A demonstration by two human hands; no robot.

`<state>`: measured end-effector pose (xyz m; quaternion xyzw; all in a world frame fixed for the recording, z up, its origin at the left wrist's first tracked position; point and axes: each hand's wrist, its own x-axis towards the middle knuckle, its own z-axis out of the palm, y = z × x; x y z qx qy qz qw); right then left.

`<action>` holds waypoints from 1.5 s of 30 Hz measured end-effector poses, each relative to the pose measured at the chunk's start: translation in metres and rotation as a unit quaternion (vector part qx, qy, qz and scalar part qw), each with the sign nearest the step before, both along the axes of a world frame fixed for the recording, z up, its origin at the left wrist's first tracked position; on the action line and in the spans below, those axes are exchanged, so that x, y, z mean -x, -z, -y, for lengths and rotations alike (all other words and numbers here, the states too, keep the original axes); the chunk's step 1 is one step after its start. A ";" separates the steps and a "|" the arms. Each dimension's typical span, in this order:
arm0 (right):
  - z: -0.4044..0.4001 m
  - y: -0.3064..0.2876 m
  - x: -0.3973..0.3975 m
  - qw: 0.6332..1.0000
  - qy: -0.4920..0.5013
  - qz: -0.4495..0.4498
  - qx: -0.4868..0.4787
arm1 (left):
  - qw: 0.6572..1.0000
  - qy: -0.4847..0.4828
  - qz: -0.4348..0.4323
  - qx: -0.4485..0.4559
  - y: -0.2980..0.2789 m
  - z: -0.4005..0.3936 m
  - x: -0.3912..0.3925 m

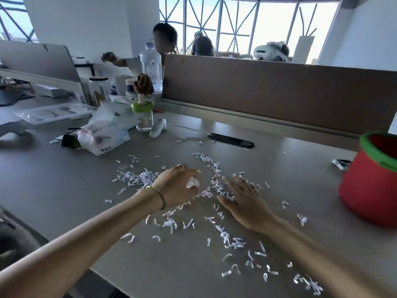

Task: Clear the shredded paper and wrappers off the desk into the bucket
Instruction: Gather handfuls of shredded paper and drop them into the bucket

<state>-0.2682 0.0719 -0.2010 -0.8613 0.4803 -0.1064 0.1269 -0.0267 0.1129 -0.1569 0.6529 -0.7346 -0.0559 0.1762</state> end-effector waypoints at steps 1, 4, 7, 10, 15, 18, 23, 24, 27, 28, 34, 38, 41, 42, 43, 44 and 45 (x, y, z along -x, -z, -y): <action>0.003 0.001 -0.011 1.000 -0.008 0.001 -0.004 | 1.000 -0.009 -0.001 0.005 0.002 0.000 -0.007; 0.013 0.001 -0.039 1.000 -0.023 -0.013 -0.009 | 0.999 -0.038 0.004 0.015 0.004 0.000 -0.022; 0.031 0.003 -0.057 0.999 -0.017 -0.037 0.009 | 0.999 -0.049 0.012 0.016 0.008 0.002 -0.032; 0.056 0.001 -0.067 0.998 0.003 -0.063 0.022 | 0.999 -0.048 0.006 0.006 0.010 0.009 -0.034; 0.081 -0.003 -0.070 0.997 0.005 -0.016 0.070 | 0.999 -0.036 -0.006 0.002 0.015 0.027 -0.029; 0.074 -0.003 -0.060 0.989 -0.013 0.012 0.146 | 1.000 -0.024 -0.009 0.003 0.017 0.038 -0.025; 0.057 -0.002 -0.043 0.973 -0.052 -0.023 0.222 | 1.000 -0.006 -0.009 0.015 0.015 0.051 -0.016; 0.054 -0.003 -0.043 0.968 -0.063 -0.037 0.240 | 1.000 -0.002 -0.010 0.016 0.014 0.053 -0.014; 0.043 -0.008 -0.042 0.953 -0.082 -0.107 0.270 | 0.999 0.006 -0.027 0.017 0.007 0.057 -0.008; 0.040 -0.010 -0.041 0.957 -0.094 -0.108 0.254 | 0.999 0.007 -0.035 0.017 0.004 0.058 -0.006; 0.050 -0.045 -0.021 0.992 -0.049 0.072 0.094 | 0.995 0.047 -0.077 0.032 -0.022 0.069 0.021; 0.060 -0.091 0.018 0.985 0.019 0.132 0.109 | 0.990 0.094 -0.092 0.053 -0.052 0.082 0.057; 0.063 -0.133 0.052 0.975 0.060 0.160 0.145 | 0.983 0.131 -0.101 0.078 -0.079 0.093 0.097; 0.063 -0.146 0.065 0.971 0.074 0.165 0.158 | 0.980 0.144 -0.105 0.086 -0.087 0.099 0.110; 0.064 -0.159 0.078 0.967 0.089 0.171 0.167 | 0.977 0.157 -0.114 0.091 -0.094 0.105 0.125; 0.065 -0.171 0.093 0.962 0.106 0.177 0.178 | 0.974 0.168 -0.125 0.090 -0.103 0.112 0.140; 0.066 -0.183 0.108 0.957 0.121 0.182 0.189 | 0.971 0.179 -0.133 0.087 -0.111 0.116 0.155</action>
